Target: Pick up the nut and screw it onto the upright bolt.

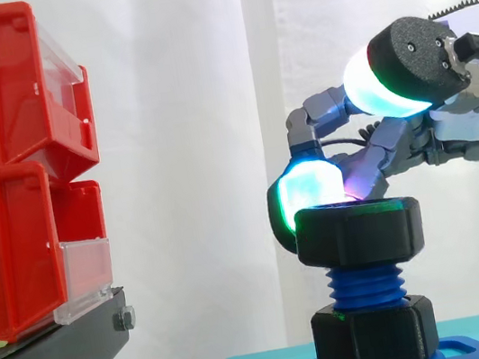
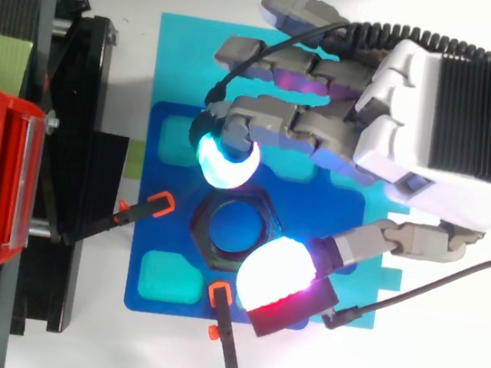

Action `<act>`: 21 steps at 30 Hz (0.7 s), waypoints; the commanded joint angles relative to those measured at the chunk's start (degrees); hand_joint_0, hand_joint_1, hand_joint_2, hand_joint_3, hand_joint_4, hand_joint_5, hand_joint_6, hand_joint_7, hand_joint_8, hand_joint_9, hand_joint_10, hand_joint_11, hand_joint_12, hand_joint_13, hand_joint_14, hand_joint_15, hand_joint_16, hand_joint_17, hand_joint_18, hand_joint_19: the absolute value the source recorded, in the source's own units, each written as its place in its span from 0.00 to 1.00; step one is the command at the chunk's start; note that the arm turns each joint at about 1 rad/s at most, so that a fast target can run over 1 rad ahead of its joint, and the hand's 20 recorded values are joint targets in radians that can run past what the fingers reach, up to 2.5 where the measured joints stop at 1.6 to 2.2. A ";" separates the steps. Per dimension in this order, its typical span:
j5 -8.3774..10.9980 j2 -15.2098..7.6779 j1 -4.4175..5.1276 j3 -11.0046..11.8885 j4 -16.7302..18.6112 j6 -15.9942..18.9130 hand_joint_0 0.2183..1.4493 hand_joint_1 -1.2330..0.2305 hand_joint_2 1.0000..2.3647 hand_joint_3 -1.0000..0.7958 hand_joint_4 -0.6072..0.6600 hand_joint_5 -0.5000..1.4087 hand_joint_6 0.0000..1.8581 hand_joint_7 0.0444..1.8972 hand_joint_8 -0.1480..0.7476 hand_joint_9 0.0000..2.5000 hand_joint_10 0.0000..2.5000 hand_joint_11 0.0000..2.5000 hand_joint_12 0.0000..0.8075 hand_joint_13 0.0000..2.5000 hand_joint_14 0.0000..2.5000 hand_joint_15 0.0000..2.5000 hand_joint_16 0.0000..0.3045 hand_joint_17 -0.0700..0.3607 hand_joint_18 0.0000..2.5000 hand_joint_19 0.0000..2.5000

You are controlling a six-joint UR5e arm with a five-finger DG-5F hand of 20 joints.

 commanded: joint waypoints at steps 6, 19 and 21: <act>-1.35 -0.05 -0.98 0.02 -0.09 0.00 0.24 0.65 0.00 0.28 0.56 0.30 0.29 0.72 0.45 0.53 0.00 0.00 0.28 0.31 0.00 0.00 0.07 0.27 0.18 0.00; -3.11 0.13 -2.39 0.02 -0.09 -0.35 0.24 0.64 0.00 0.28 0.56 0.31 0.33 0.65 0.42 0.71 0.00 0.05 0.21 0.48 0.00 0.00 0.05 0.24 0.39 0.05; -3.37 0.13 -2.65 0.02 -0.09 -0.35 0.24 0.64 0.00 0.28 0.55 0.31 0.33 0.66 0.43 0.71 0.00 0.06 0.21 0.48 0.00 0.00 0.05 0.25 0.40 0.05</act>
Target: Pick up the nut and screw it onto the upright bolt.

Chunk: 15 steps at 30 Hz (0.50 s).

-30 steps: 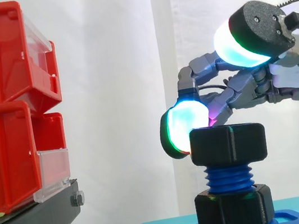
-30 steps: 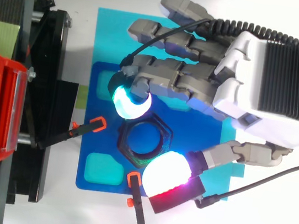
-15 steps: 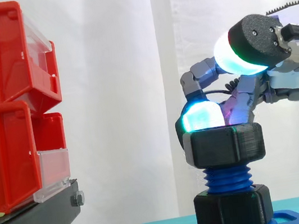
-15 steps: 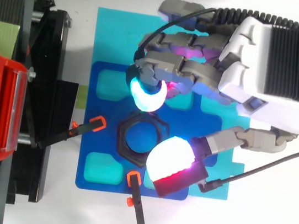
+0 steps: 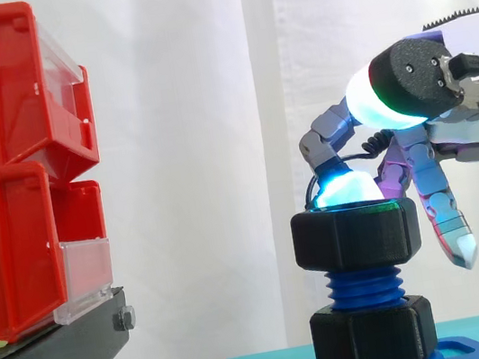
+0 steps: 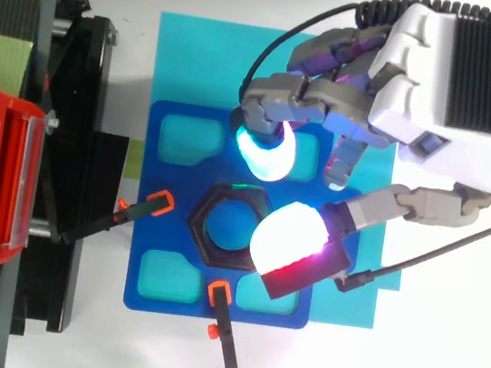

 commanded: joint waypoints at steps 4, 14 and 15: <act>-1.72 0.03 -1.01 0.27 0.00 -0.01 0.22 0.66 0.00 0.28 0.62 0.28 0.27 0.67 0.48 0.61 0.00 0.04 0.28 0.40 0.00 0.00 0.07 0.28 0.29 0.01; -7.52 0.03 -3.91 8.27 -6.33 -0.01 0.20 0.65 0.00 0.28 0.65 0.19 0.27 0.37 0.47 0.41 0.00 0.00 0.36 0.25 0.00 0.00 0.10 0.32 0.12 0.00; -7.96 0.03 -4.17 8.97 -7.30 -0.01 0.20 0.65 0.00 0.28 0.63 0.18 0.27 0.35 0.45 0.36 0.00 0.00 0.37 0.20 0.00 0.00 0.11 0.33 0.07 0.00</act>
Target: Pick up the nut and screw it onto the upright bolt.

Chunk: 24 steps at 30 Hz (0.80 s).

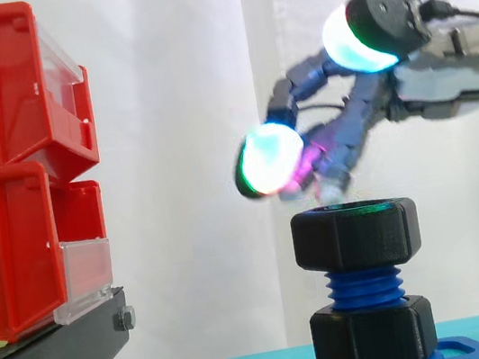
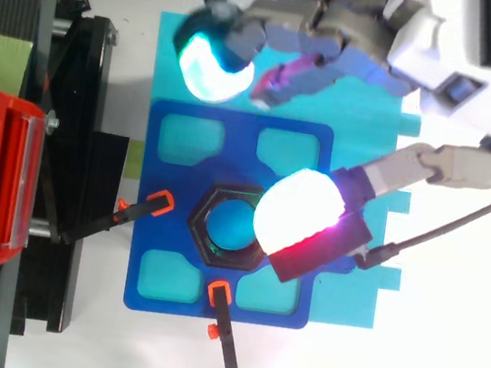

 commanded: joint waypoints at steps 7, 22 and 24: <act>-5.76 -0.19 -2.59 6.80 -6.18 -2.99 0.19 0.64 0.00 0.28 0.56 0.15 0.27 0.28 0.41 0.16 0.00 0.00 0.39 0.04 0.00 0.00 0.13 0.37 0.00 0.00; -5.40 -0.01 -0.39 1.09 0.58 -2.29 0.19 0.65 0.00 0.28 0.59 0.16 0.27 0.29 0.42 0.15 0.00 0.00 0.40 0.03 0.00 0.00 0.13 0.37 0.00 0.00; -5.40 -0.19 -0.30 0.74 0.50 -2.29 0.19 0.65 0.00 0.28 0.59 0.16 0.27 0.29 0.42 0.15 0.00 0.00 0.40 0.03 0.00 0.00 0.13 0.37 0.00 0.00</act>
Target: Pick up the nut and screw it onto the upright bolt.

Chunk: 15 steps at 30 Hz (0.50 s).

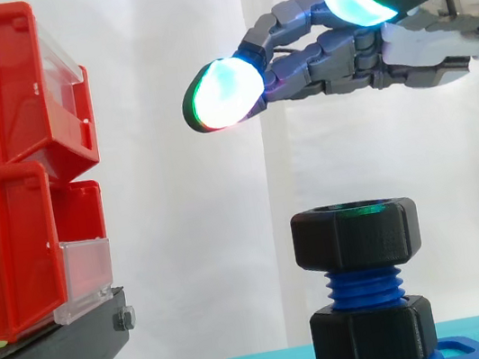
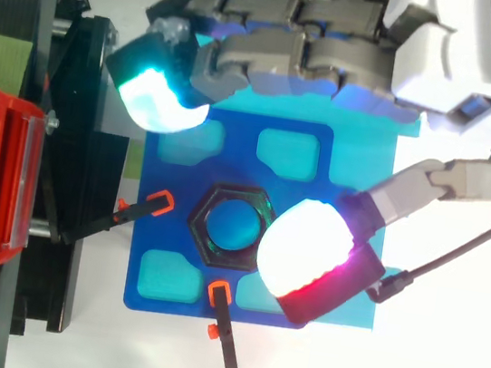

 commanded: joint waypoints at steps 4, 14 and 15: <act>0.07 -0.02 1.01 -1.05 -0.96 0.34 0.19 0.67 0.00 0.28 0.60 0.17 0.27 0.30 0.42 0.16 0.00 0.00 0.40 0.03 0.00 0.00 0.13 0.37 0.00 0.00; -0.11 -0.02 1.28 -1.14 -3.60 0.34 0.19 0.72 0.00 0.28 0.61 0.17 0.27 0.31 0.42 0.17 0.00 0.00 0.39 0.03 0.00 0.00 0.13 0.37 0.00 0.00; -0.11 -0.02 1.28 -1.05 -4.21 0.34 0.19 0.72 0.00 0.28 0.61 0.17 0.27 0.31 0.43 0.17 0.00 0.00 0.39 0.04 0.00 0.00 0.13 0.37 0.00 0.00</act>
